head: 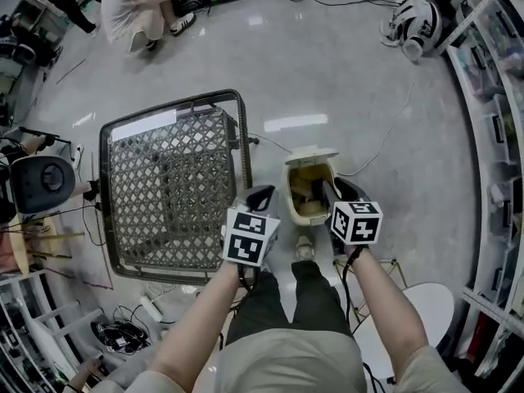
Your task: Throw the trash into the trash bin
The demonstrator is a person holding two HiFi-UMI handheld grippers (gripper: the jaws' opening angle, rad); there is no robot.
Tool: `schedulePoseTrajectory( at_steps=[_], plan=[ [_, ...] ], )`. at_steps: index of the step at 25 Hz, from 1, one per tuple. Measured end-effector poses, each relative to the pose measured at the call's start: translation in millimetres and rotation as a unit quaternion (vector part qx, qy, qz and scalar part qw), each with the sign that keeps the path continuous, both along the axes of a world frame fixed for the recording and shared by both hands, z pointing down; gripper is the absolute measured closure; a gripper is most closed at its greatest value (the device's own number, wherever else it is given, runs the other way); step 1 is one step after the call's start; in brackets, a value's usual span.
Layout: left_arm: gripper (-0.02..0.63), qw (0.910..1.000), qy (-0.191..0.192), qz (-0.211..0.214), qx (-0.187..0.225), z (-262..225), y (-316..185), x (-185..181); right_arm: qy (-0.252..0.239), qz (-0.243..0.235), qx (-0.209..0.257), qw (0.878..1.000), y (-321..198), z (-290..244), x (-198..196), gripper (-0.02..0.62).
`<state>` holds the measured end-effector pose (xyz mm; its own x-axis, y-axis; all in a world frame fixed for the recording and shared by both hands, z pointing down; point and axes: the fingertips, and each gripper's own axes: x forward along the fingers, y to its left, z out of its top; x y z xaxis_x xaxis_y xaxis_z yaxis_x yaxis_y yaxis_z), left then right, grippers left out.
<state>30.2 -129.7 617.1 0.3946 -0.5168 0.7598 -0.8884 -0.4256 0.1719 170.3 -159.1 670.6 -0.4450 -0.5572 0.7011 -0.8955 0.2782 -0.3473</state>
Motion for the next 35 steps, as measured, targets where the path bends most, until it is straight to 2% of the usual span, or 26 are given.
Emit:
schedulePoseTrajectory(
  at_steps=[6, 10, 14, 17, 19, 24, 28, 31, 35],
  plan=[
    [0.604, 0.9975, -0.010, -0.004, 0.070, -78, -16, -23, 0.000, -0.039, 0.096, 0.995, -8, -114, -15, 0.517],
    [0.604, 0.9934, 0.003, -0.026, 0.112, -131, -19, -45, -0.008, -0.068, 0.155, 0.986, -3, -182, -33, 0.542],
    [0.604, 0.9844, 0.001, -0.041, 0.171, -196, -14, -65, -0.038, -0.084, 0.208, 0.974, 12, -248, -52, 0.545],
    [0.604, 0.9769, -0.030, -0.026, 0.210, -230, -1, -78, -0.052, -0.095, 0.239, 0.965, 21, -290, -65, 0.553],
    [0.604, 0.9689, -0.049, -0.011, 0.242, -254, 10, -84, -0.063, -0.101, 0.259, 0.959, 27, -316, -75, 0.555],
    [0.604, 0.9545, -0.044, -0.012, 0.295, -311, 33, -96, -0.080, -0.119, 0.324, 0.935, 44, -393, -94, 0.565],
    [0.604, 0.9409, -0.018, -0.067, 0.331, -359, 52, -112, -0.096, -0.139, 0.375, 0.911, 60, -452, -105, 0.574],
    [0.604, 0.9277, -0.027, -0.073, 0.365, -390, 61, -127, -0.103, -0.155, 0.406, 0.895, 70, -487, -115, 0.580],
    [0.604, 0.9213, 0.011, -0.084, 0.380, -420, 73, -135, -0.113, -0.172, 0.429, 0.879, 84, -524, -130, 0.584]
  ],
)
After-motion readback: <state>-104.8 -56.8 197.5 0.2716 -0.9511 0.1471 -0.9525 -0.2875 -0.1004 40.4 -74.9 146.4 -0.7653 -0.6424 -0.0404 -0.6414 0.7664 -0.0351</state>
